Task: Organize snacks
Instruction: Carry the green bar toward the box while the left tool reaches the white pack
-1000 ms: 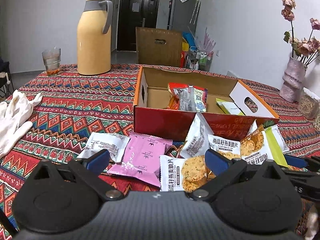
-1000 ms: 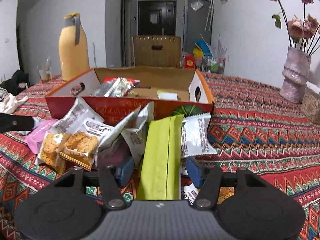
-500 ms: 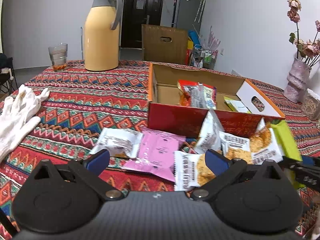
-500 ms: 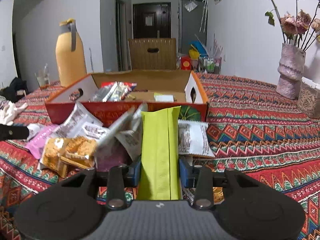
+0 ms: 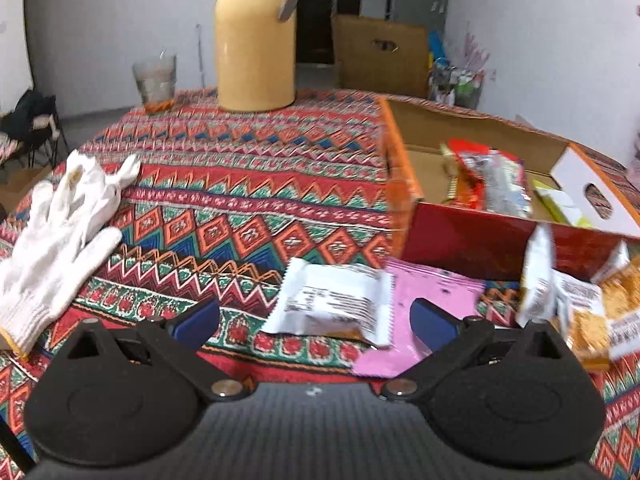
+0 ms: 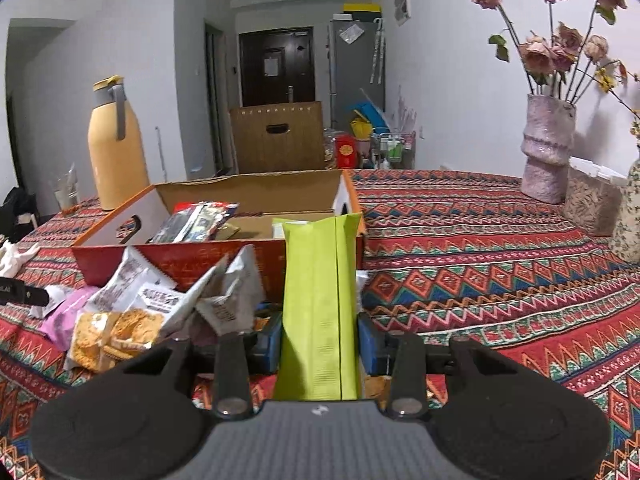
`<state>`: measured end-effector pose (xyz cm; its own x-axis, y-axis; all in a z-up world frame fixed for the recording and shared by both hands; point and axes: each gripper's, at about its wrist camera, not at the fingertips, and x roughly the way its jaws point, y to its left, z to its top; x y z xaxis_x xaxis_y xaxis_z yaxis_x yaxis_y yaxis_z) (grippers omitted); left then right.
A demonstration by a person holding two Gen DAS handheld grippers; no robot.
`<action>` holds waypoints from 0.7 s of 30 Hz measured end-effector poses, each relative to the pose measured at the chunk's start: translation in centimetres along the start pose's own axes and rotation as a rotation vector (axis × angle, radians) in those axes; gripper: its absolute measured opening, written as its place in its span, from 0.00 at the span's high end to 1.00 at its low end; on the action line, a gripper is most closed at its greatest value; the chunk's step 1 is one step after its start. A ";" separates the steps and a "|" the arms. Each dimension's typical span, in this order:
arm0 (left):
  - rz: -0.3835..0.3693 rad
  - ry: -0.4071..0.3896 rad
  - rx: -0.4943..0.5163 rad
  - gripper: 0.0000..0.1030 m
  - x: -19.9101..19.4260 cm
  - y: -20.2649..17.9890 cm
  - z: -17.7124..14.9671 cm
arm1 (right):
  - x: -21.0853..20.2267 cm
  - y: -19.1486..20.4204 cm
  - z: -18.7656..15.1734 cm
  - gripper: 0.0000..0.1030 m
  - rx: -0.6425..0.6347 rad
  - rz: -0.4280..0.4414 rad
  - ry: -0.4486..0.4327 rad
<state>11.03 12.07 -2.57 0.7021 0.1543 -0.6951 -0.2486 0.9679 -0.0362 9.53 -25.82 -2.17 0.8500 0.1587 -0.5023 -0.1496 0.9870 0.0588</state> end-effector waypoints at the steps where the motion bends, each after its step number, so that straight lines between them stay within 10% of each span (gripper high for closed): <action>1: 0.004 0.016 -0.009 0.00 0.6 0.2 0.2 | 0.0 -0.2 0.0 0.64 0.004 -0.004 -0.001; 21: 0.103 -0.002 0.037 0.00 4.4 -0.6 0.2 | 1.3 -0.5 0.0 0.64 0.015 -0.022 0.020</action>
<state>14.40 12.23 -5.46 0.6757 0.2533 -0.6923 -0.2947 0.9536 0.0613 10.73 -26.14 -2.87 0.8425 0.1369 -0.5210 -0.1236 0.9905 0.0604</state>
